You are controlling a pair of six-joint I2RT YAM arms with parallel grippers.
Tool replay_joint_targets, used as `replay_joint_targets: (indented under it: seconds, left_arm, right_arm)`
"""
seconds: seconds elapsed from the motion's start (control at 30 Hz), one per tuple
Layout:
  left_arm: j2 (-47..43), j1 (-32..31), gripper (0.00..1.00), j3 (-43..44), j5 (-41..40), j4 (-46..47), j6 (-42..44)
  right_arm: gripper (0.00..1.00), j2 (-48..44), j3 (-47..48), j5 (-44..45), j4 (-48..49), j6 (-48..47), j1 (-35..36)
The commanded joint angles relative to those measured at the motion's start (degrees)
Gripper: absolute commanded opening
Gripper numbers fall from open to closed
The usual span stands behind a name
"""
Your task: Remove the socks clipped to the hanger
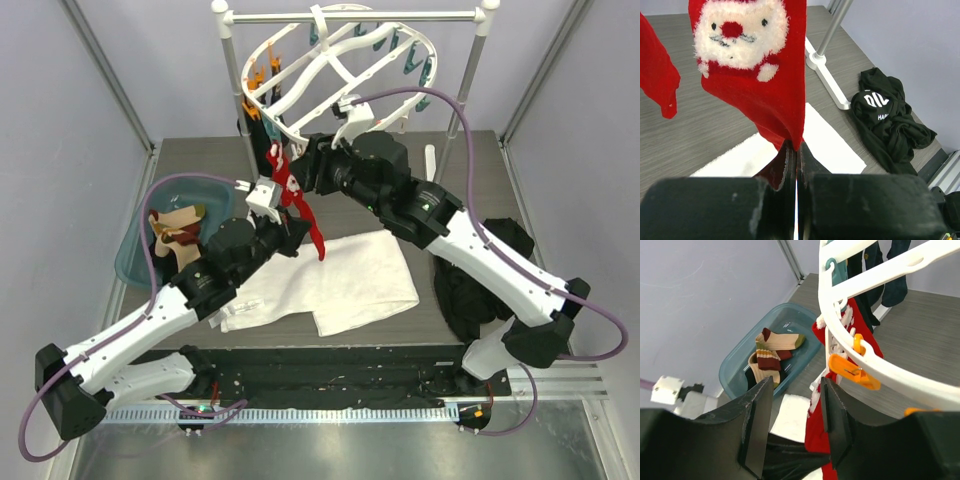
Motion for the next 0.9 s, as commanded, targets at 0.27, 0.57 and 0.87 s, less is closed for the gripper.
replay_joint_targets:
  seconds: [0.27,0.57,0.87]
  left_arm:
    - [-1.8,-0.3,0.0,-0.1,-0.6,1.1,0.7]
    - [-2.3,-0.3,0.0,-0.2,-0.9,1.1,0.6]
    - [-1.9,-0.3,0.0,0.3,-1.0,1.1,0.7]
  right_arm:
    - [0.5,5.0,5.4,6.9,4.5,-1.9,0.2]
    - [0.5,7.6,7.8,12.4,3.2,-3.7,0.2]
    - [0.5,8.6,9.9,16.4,-0.3,-2.2,0.3]
